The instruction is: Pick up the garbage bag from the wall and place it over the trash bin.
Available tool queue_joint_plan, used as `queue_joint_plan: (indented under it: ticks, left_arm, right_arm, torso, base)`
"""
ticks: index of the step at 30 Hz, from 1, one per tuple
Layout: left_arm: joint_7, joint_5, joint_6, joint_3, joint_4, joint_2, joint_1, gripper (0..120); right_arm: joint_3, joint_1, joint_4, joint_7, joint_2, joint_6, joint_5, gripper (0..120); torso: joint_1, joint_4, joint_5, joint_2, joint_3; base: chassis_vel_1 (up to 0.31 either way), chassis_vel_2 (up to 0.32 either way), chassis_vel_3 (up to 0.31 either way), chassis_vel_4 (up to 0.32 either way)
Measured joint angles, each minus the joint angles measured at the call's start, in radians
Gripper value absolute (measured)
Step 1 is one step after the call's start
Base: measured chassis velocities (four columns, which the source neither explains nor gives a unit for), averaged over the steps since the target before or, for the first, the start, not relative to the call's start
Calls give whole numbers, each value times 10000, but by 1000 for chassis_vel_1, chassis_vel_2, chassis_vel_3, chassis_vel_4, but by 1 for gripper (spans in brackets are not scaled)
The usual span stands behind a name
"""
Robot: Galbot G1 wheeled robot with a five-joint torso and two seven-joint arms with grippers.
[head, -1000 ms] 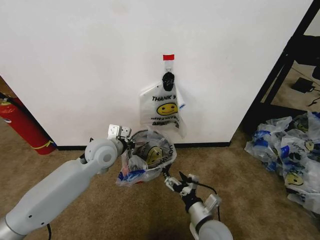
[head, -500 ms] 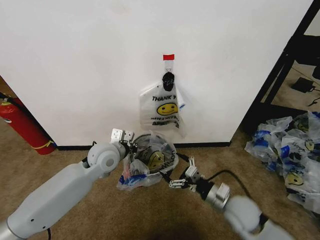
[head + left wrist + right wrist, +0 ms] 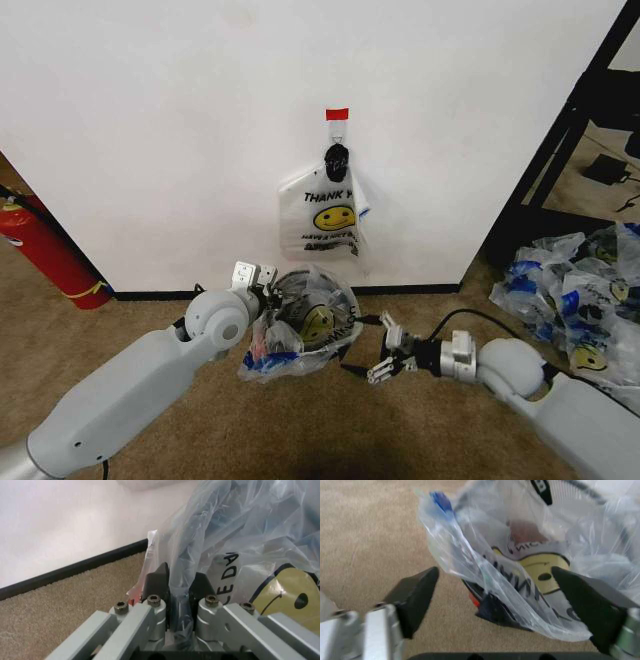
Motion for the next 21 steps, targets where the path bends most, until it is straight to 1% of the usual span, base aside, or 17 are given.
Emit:
queue_joint_plan:
  ticks: [1,2,3,7,9,10,11,16,17,18,20,21]
  left_arm:
    - [1,0,0,20,-53,38,11,4]
    - [1,0,0,20,-53,38,11,4]
    - [5,0,0,30,-87,59,17,4]
    - [11,0,0,67,-228,135,23,4]
    - [14,-3,0,95,-261,152,18,4]
    - [14,-3,0,95,-261,152,18,4]
    - [13,-4,0,106,-268,153,15,4]
    - [13,-8,0,165,-306,159,1,4]
    - [12,-8,0,171,-305,160,-7,4]
    - [12,-8,0,171,-305,160,-7,4]
    - [11,-10,0,184,-290,159,-34,4]
    - [11,-10,0,191,-276,156,-51,4]
  right_arm:
    - [-177,153,-130,-2,44,-1,-52,80]
    - [-177,153,-130,-2,44,-1,-52,80]
    - [-276,251,-192,-2,55,-9,-54,75]
    - [-873,942,-420,79,171,-198,121,70]
    - [-1132,1284,-572,64,208,-257,78,61]
    - [-1132,1284,-572,64,208,-257,78,61]
    - [-1191,1394,-653,7,235,-261,-18,57]
    - [-1434,1866,-993,-477,288,-372,-259,36]
    - [-1440,1881,-970,-569,271,-443,-218,33]
    - [-1440,1881,-970,-569,271,-443,-218,33]
    - [-1450,1885,-903,-693,233,-583,-64,23]
    - [-1449,1884,-897,-731,224,-618,-3,22]
  torso:
    - [0,1,-2,0,0]
    - [0,1,-2,0,0]
    - [0,1,-2,0,0]
    - [0,1,-2,0,0]
    - [-1,2,-3,0,0]
    - [-1,2,-3,0,0]
    - [-1,3,-3,0,0]
    - [-1,2,-2,0,0]
    - [-1,2,-3,0,0]
    - [-1,2,-3,0,0]
    - [-1,0,-2,0,0]
    - [-1,0,-2,0,0]
  base:
    - [0,0,0,0]
    - [0,0,0,0]
    - [0,0,0,0]
    - [0,0,0,0]
    - [0,0,0,0]
    - [0,0,0,0]
    - [0,0,0,0]
    - [0,0,0,0]
    - [0,0,0,0]
    - [0,0,0,0]
    - [0,0,0,0]
    - [0,0,0,0]
